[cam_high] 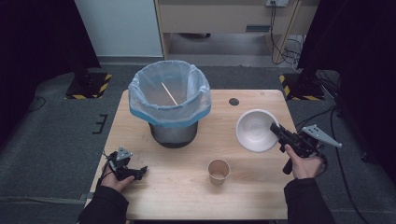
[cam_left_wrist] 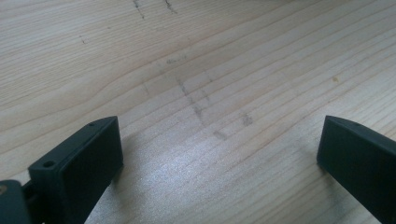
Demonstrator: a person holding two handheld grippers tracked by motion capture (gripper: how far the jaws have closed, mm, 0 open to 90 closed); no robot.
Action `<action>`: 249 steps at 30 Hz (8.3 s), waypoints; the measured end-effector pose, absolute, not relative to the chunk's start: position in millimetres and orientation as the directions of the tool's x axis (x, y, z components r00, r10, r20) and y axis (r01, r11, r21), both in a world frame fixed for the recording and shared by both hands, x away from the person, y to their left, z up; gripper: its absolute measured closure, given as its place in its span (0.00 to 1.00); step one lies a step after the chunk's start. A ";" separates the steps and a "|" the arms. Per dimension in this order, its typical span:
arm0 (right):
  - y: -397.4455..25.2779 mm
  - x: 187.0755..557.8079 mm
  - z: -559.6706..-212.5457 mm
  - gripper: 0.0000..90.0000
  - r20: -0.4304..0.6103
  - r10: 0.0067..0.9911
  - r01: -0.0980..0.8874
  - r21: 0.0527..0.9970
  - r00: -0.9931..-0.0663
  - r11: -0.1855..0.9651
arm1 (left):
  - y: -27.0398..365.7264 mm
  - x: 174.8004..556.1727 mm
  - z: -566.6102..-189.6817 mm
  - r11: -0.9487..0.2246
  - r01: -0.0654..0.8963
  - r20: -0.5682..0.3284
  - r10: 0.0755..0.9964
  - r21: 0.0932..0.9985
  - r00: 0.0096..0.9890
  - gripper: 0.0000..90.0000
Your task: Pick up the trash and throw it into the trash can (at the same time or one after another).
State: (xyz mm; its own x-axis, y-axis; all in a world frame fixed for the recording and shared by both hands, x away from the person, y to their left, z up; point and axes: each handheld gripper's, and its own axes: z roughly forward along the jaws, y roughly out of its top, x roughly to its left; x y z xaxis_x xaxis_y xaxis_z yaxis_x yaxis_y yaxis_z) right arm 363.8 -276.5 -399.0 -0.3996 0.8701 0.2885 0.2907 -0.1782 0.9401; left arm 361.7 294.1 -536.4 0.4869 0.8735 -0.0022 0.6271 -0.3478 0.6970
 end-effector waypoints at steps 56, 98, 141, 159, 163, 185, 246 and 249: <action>-206.6 409.8 -258.9 0.93 0.235 0.820 0.024 0.965 -0.521 -0.261 | 293.7 361.9 -536.4 -0.346 0.628 -0.003 0.874 0.697 0.485 0.00; -122.6 452.3 -227.5 0.93 0.213 0.783 0.006 0.966 -0.584 -0.257 | 293.4 362.2 -536.5 -0.346 0.627 -0.004 0.873 0.698 0.487 0.00; -50.2 498.4 -275.5 0.70 0.205 0.771 0.095 0.978 -0.603 -0.187 | 293.5 362.5 -536.4 -0.349 0.626 -0.005 0.871 0.698 0.491 0.00; -160.4 437.4 -263.3 0.56 0.191 0.798 0.101 0.982 -0.572 -0.162 | 293.3 362.2 -536.4 -0.350 0.626 -0.003 0.871 0.697 0.490 0.00; -179.5 421.4 -288.8 0.54 0.193 0.798 0.142 0.981 -0.570 -0.135 | 293.2 362.1 -536.5 -0.349 0.626 -0.004 0.872 0.698 0.490 0.00; -192.9 376.9 -433.0 0.57 0.198 0.751 0.438 0.889 -0.630 0.133 | 293.0 361.9 -536.4 -0.349 0.626 -0.004 0.872 0.697 0.490 0.00; -196.5 371.7 -437.7 0.92 0.298 0.734 0.457 0.889 -0.610 0.019 | 292.9 361.8 -536.4 -0.349 0.626 -0.005 0.871 0.698 0.491 0.00; -200.9 371.3 -432.6 0.92 0.307 0.739 0.440 0.898 -0.600 -0.016 | 292.9 361.8 -536.4 -0.349 0.626 -0.005 0.871 0.698 0.491 0.00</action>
State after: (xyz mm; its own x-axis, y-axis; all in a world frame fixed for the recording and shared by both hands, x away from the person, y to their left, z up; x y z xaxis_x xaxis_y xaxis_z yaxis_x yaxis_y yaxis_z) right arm 371.3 -200.9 -432.6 -0.6001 0.7386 0.3073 0.4398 -0.0163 0.8980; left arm 361.8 292.9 -536.4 0.4905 0.8714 -0.0046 0.6260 -0.3487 0.6975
